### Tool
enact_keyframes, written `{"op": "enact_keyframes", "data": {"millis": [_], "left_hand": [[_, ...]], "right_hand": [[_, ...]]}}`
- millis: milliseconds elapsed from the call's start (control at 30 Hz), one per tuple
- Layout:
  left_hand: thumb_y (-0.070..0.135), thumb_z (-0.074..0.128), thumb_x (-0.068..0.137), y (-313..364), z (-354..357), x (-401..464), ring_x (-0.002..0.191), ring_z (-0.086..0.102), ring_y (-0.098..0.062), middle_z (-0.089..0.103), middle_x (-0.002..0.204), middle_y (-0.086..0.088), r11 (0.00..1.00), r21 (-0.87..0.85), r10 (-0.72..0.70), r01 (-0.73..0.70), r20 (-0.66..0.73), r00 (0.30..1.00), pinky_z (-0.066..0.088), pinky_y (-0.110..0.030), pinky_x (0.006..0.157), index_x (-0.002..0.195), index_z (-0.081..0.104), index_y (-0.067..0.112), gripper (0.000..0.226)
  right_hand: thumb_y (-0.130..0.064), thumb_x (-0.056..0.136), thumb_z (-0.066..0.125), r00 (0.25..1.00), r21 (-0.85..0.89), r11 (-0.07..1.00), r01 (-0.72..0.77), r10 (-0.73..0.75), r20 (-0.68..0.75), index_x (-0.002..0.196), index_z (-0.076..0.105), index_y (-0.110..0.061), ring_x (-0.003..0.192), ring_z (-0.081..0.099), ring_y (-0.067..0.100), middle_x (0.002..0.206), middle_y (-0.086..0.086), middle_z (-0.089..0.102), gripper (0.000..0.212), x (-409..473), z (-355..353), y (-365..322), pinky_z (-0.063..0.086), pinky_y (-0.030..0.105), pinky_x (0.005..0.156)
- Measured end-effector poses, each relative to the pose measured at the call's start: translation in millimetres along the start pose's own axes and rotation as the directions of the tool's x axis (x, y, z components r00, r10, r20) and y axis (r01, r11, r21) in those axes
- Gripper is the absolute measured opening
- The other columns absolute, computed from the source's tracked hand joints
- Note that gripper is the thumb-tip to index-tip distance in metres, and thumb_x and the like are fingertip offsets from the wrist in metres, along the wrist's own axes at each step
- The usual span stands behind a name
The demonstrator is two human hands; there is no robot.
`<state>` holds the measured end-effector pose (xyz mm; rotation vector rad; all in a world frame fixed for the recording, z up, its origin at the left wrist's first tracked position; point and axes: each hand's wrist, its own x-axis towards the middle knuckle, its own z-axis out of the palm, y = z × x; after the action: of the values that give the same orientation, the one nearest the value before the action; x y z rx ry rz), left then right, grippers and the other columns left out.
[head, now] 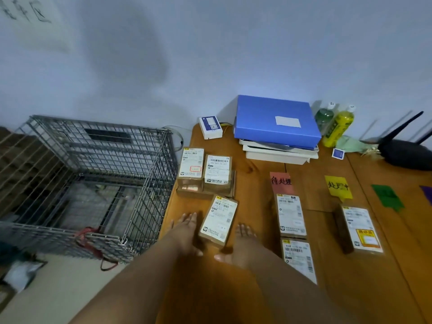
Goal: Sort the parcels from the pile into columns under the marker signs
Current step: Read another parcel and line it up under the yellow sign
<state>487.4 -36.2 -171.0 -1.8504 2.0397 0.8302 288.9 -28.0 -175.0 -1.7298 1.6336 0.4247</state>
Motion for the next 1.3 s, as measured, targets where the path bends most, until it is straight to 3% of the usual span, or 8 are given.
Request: {"op": "enact_keyframes", "data": {"millis": [267,367,500,633,867,1000,1133,1300], "left_hand": [[0.029,0.073,0.08,2.8,9.2,22.5,0.149,-0.006,-0.025,0.006,0.162,-0.004,0.943,-0.333,-0.024,0.024,0.005,1.0,0.0,-0.048,0.121,0.153,0.005,0.028,0.1],[0.028,0.074,0.08,6.0,12.6,22.5,0.147,0.017,-0.025,0.024,0.159,0.0,0.909,-0.416,-0.016,0.018,0.009,1.0,0.017,-0.042,0.12,0.151,0.025,0.029,0.086],[0.02,0.078,0.077,11.0,17.8,13.3,0.119,0.055,-0.016,0.062,0.128,0.005,0.863,-0.502,-0.062,0.054,0.001,0.998,0.043,-0.027,0.102,0.134,0.053,0.019,0.062],[0.016,0.081,0.073,20.0,19.3,-4.6,0.107,0.062,-0.011,0.07,0.112,0.009,0.838,-0.543,-0.08,0.052,-0.028,0.996,0.046,-0.022,0.091,0.118,0.065,0.021,0.049],[0.013,0.078,0.074,59.6,-17.5,-46.9,0.104,0.063,-0.005,0.07,0.115,0.009,0.849,-0.514,-0.023,-0.119,-0.262,0.965,0.045,-0.015,0.09,0.122,0.064,0.022,0.051],[0.014,0.076,0.078,100.9,-76.4,-83.2,0.114,0.061,-0.009,0.067,0.122,0.01,0.851,-0.451,0.009,-0.269,-0.5,0.866,0.043,-0.018,0.093,0.139,0.048,0.03,0.069],[0.023,0.076,0.077,140.7,-149.0,-117.0,0.105,0.066,-0.016,0.07,0.117,0.005,0.854,-0.315,0.053,-0.415,-0.74,0.67,0.053,-0.029,0.084,0.142,0.044,0.032,0.073],[0.028,0.07,0.085,181.0,-223.8,-161.1,0.112,0.06,-0.021,0.063,0.128,-0.001,0.847,-0.166,0.098,-0.506,-0.886,0.454,0.049,-0.026,0.082,0.149,0.03,0.037,0.076]], "right_hand": [[-0.056,0.076,0.071,0.994,0.347,0.938,-0.026,0.06,-0.087,0.155,-0.007,-0.021,0.149,-0.013,0.026,0.164,0.0,-0.007,0.117,28.4,21.0,-12.6,0.002,0.046,0.122],[-0.053,0.069,0.077,0.993,0.451,0.893,-0.012,0.064,-0.1,0.154,0.009,-0.03,0.15,0.002,0.025,0.162,-0.002,0.014,0.112,37.0,27.3,-12.5,0.015,0.048,0.121],[-0.048,0.067,0.081,0.994,0.458,0.888,-0.052,0.09,-0.062,0.155,0.01,-0.019,0.147,0.021,0.029,0.158,0.005,0.024,0.117,31.4,30.5,-11.2,0.026,0.046,0.118],[-0.047,0.067,0.082,0.994,0.462,0.887,-0.012,0.059,-0.087,0.146,0.033,-0.015,0.132,0.047,0.028,0.144,0.005,0.048,0.099,13.8,26.2,-6.4,0.041,0.041,0.108],[-0.027,0.078,0.079,0.947,0.455,0.848,0.27,-0.149,-0.285,0.13,0.051,-0.022,0.117,0.057,0.01,0.122,-0.014,0.06,0.06,-48.1,-26.3,8.6,0.046,0.022,0.094],[-0.021,0.08,0.077,0.834,0.389,0.8,0.456,-0.232,-0.5,0.144,0.035,-0.025,0.125,0.053,0.007,0.134,-0.012,0.058,0.077,-99.4,-94.2,4.5,0.043,0.02,0.097],[-0.02,0.082,0.076,0.669,0.243,0.768,0.593,-0.301,-0.68,0.146,0.027,-0.029,0.128,0.046,0.003,0.14,-0.015,0.051,0.082,-156.1,-175.0,-5.4,0.038,0.021,0.101],[-0.016,0.082,0.075,0.474,0.088,0.719,0.69,-0.357,-0.805,0.144,0.023,-0.032,0.118,0.054,0.002,0.137,-0.012,0.056,0.082,-221.8,-251.4,-13.0,0.047,0.022,0.091]]}}
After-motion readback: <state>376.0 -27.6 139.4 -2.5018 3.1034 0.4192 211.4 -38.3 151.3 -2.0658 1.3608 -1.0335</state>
